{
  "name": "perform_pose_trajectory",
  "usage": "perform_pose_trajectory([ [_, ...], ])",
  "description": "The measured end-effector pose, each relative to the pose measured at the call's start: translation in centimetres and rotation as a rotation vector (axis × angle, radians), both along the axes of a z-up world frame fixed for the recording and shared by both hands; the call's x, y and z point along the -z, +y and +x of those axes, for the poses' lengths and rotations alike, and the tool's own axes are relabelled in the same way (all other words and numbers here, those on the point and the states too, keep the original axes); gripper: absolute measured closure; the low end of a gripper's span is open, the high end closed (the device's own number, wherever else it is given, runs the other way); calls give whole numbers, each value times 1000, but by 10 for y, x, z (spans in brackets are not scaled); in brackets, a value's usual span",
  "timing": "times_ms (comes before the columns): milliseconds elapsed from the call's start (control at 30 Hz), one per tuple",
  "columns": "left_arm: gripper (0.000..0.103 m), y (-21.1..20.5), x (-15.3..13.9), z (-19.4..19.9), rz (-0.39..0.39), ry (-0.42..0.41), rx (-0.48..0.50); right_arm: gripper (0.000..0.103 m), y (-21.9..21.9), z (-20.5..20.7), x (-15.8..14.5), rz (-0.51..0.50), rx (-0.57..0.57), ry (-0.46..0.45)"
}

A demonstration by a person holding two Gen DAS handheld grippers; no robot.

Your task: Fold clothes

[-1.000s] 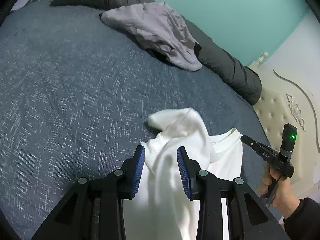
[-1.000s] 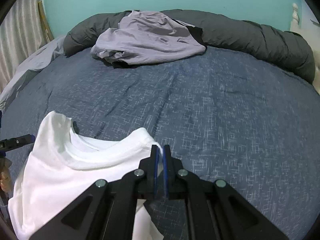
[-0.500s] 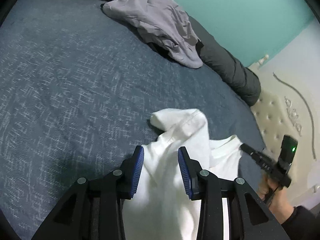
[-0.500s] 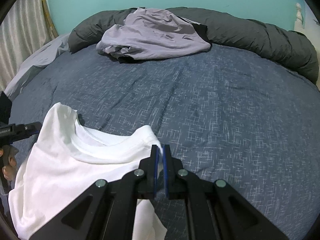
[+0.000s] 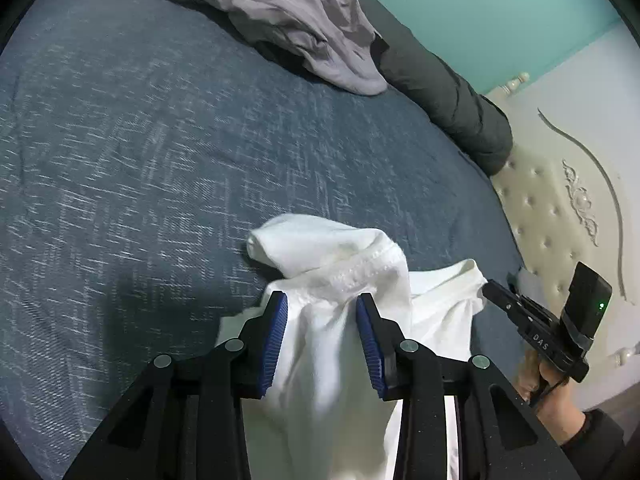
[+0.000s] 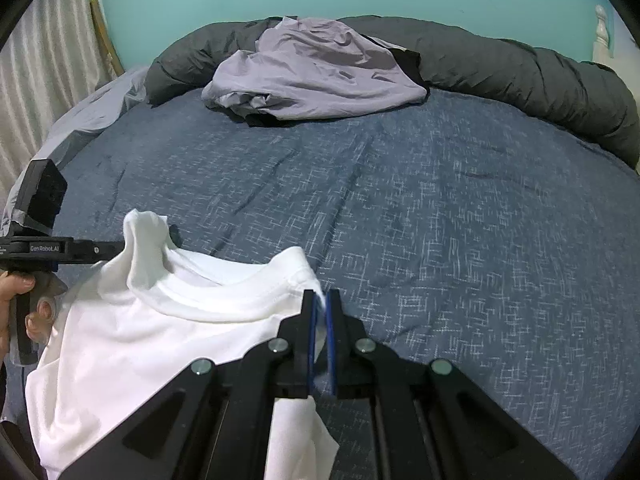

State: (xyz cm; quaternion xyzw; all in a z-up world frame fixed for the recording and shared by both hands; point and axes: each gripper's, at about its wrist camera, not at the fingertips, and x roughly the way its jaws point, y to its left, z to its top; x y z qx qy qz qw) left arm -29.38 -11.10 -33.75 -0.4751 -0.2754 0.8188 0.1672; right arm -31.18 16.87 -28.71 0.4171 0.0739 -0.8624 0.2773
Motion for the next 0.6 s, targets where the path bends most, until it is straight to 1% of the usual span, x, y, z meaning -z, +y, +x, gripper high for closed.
perform_pose_trajectory([
  [67,65,5,-4,1,-8,1,34,99,2,2,-1,-2,-4,0],
  [100,65,5,-7,3,-23,6,33,99,3,2,-1,-3,-5,-2],
  [233,64,-13,-19,-1,-9,23,-41,99,9,4,-3,-19,5,-4],
  [300,64,-17,-23,-7,-21,22,-55,99,10,4,-4,-24,6,-5],
  [367,64,-13,-24,-16,-43,20,-30,99,10,4,-4,-27,6,-6],
  [467,64,-1,-23,-22,-78,11,42,99,8,5,-4,-34,4,-7],
  [500,64,4,-23,-22,-78,11,60,99,7,5,-5,-35,2,-7],
  [600,64,14,-19,-24,-103,8,84,99,3,6,-5,-33,-7,-6],
])
